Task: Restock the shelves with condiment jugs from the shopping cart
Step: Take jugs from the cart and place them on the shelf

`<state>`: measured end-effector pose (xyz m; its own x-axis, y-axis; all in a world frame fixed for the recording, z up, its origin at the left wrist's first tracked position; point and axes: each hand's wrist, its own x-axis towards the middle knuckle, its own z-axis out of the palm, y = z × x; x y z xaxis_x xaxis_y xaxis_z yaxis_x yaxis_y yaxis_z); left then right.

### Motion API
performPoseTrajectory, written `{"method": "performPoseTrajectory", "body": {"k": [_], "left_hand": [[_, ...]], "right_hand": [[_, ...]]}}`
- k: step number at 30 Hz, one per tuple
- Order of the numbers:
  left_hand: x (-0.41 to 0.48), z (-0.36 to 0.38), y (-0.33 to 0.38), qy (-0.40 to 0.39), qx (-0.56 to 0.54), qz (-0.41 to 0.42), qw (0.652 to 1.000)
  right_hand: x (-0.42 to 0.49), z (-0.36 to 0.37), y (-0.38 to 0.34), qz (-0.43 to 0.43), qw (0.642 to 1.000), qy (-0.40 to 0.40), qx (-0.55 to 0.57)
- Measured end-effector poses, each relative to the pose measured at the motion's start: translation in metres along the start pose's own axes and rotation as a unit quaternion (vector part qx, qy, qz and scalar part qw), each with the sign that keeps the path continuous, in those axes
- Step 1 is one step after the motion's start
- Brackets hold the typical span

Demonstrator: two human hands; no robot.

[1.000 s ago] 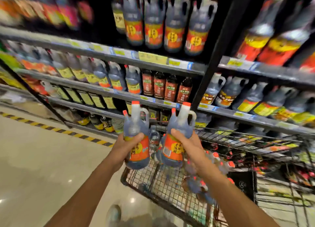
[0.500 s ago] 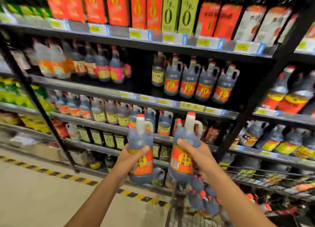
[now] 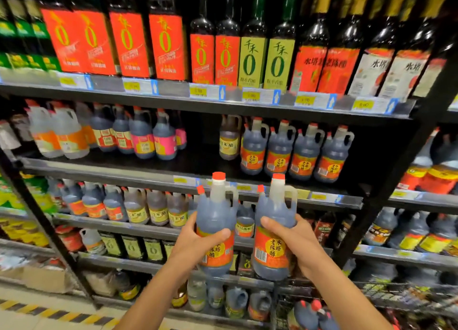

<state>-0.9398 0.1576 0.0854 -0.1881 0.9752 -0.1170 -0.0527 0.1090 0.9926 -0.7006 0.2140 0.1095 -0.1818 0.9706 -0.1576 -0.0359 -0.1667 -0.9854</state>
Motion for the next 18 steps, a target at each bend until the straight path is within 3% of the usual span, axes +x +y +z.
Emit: {"method": "performPoseTrajectory", "body": {"k": [6,18], "left_hand": [[0.073,0.024,0.035,-0.028,0.05,0.088,0.994],[0.178,0.065,0.077,-0.068,0.158,0.258,0.951]], "right_hand": [[0.061,-0.019,-0.014,-0.019,0.999,0.03,0.022],[0.115,-0.04,-0.022,-0.014,0.993,0.115,0.031]]}}
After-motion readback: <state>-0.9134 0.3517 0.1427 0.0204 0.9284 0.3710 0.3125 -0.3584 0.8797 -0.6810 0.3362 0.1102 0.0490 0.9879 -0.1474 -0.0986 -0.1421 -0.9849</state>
